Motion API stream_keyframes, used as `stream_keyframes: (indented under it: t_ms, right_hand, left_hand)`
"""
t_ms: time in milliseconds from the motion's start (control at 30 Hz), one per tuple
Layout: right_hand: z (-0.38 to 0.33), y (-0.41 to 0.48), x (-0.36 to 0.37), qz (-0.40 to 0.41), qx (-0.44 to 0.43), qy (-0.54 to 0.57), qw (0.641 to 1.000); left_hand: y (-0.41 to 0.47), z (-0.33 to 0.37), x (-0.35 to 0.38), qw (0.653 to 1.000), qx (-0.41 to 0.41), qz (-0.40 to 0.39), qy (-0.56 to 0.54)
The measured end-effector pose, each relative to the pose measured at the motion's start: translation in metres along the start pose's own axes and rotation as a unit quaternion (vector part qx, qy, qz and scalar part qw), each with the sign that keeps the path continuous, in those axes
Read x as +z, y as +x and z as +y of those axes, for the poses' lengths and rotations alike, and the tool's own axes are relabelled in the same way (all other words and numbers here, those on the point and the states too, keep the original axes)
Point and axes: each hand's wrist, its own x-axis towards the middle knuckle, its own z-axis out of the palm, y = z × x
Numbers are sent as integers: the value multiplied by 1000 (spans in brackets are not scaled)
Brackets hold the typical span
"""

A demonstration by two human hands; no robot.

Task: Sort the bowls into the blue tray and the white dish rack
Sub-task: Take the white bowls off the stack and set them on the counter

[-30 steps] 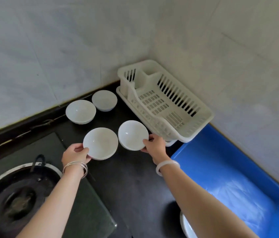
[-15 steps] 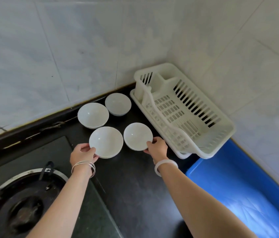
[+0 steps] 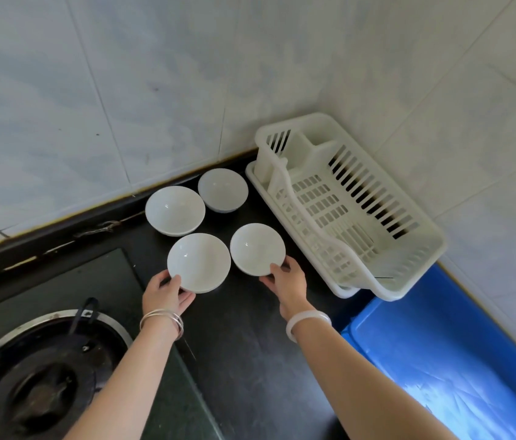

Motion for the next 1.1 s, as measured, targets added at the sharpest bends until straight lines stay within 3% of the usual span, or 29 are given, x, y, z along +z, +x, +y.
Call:
stream_keyframes:
  t_ms: [300, 767, 1100]
  right_hand:
    - [-12, 4, 17, -6, 11, 57, 998]
    - [-27, 7, 32, -17, 14, 51, 998]
    - [-29, -7, 14, -79, 20, 17, 997]
  left_hand:
    - [1, 2, 5, 1000, 3, 8, -20]
    - [-1, -1, 5, 999, 11, 26, -18]
    - [0, -14, 3, 998, 52, 10, 29]
